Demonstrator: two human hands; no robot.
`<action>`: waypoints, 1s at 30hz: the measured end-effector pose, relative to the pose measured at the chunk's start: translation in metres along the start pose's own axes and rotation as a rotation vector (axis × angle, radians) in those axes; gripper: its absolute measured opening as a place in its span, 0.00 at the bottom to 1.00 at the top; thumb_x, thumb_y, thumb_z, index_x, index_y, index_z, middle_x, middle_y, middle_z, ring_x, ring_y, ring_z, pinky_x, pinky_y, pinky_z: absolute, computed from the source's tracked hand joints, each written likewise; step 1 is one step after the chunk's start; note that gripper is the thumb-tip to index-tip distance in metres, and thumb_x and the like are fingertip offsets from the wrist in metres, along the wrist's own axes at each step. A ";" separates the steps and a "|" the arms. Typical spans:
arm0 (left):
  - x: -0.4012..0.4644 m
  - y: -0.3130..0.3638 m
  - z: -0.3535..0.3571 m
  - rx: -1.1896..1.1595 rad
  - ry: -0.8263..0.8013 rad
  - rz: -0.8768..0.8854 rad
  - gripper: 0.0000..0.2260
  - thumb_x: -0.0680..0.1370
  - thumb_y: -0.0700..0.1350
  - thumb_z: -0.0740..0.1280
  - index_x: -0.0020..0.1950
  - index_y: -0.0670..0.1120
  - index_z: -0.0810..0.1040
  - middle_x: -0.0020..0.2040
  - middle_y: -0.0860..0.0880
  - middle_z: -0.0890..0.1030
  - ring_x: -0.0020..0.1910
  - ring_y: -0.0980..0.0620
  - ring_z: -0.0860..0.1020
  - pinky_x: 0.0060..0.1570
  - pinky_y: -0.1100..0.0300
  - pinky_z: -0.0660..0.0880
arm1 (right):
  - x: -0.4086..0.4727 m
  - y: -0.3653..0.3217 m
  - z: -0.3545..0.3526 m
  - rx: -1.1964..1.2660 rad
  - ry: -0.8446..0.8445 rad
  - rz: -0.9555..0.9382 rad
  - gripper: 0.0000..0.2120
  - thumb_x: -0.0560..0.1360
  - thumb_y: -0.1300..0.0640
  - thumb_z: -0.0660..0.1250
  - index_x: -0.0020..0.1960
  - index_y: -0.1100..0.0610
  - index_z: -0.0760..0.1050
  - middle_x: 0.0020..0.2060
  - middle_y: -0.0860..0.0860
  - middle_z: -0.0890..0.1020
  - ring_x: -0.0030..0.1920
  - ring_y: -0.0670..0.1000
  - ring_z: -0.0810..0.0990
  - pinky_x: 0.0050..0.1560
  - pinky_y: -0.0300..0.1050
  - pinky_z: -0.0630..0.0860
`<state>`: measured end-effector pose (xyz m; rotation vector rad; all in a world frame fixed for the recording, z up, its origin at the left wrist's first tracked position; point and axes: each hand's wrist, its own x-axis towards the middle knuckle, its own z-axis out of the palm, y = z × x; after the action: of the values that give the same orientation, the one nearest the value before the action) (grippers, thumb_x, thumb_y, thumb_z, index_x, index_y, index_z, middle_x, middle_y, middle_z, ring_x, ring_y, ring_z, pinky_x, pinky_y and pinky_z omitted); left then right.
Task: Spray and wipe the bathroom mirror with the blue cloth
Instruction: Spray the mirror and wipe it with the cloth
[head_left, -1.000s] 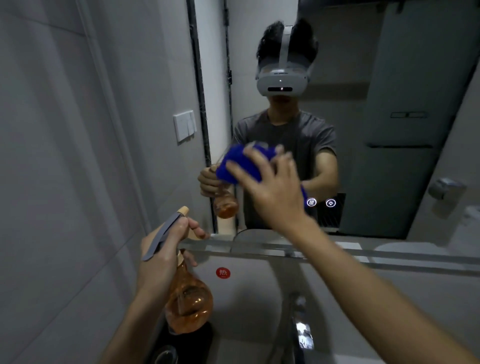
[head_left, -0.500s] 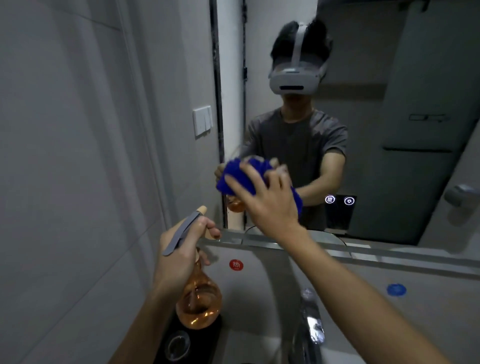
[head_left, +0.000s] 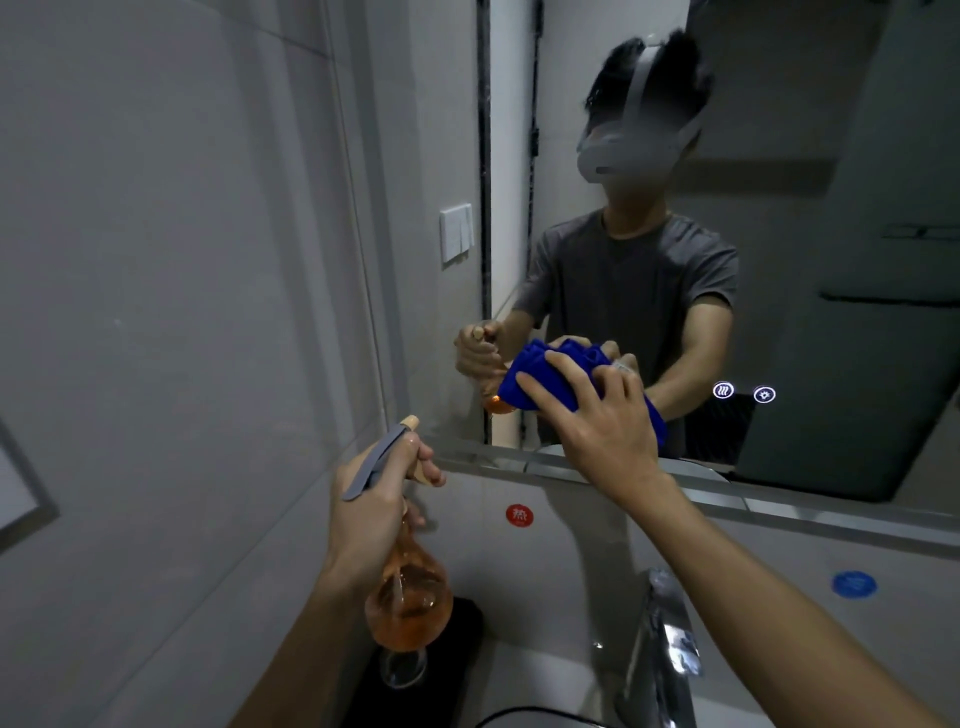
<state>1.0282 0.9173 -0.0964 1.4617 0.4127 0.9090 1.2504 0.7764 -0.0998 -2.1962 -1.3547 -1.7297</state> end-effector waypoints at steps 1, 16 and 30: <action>0.000 -0.002 -0.002 -0.004 -0.003 -0.006 0.12 0.82 0.45 0.64 0.43 0.42 0.81 0.35 0.43 0.82 0.38 0.43 0.82 0.25 0.57 0.72 | 0.000 0.000 0.001 -0.007 0.004 0.004 0.34 0.72 0.59 0.72 0.76 0.48 0.67 0.70 0.59 0.72 0.52 0.62 0.70 0.54 0.60 0.68; 0.013 0.018 -0.014 -0.154 -0.008 0.056 0.08 0.77 0.49 0.70 0.43 0.48 0.86 0.38 0.44 0.84 0.39 0.39 0.79 0.34 0.52 0.75 | 0.157 0.007 -0.032 0.047 0.045 0.220 0.25 0.79 0.50 0.62 0.75 0.48 0.65 0.72 0.60 0.69 0.61 0.68 0.72 0.59 0.63 0.70; 0.021 0.011 -0.031 -0.240 0.014 0.081 0.11 0.76 0.50 0.69 0.45 0.43 0.83 0.40 0.42 0.84 0.42 0.41 0.84 0.25 0.58 0.77 | -0.038 -0.085 0.043 0.036 -0.303 -0.421 0.31 0.67 0.53 0.75 0.69 0.48 0.75 0.68 0.53 0.75 0.54 0.60 0.68 0.50 0.54 0.69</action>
<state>1.0153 0.9517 -0.0840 1.2592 0.2462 0.9986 1.2292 0.8285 -0.1853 -2.3550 -2.0264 -1.4911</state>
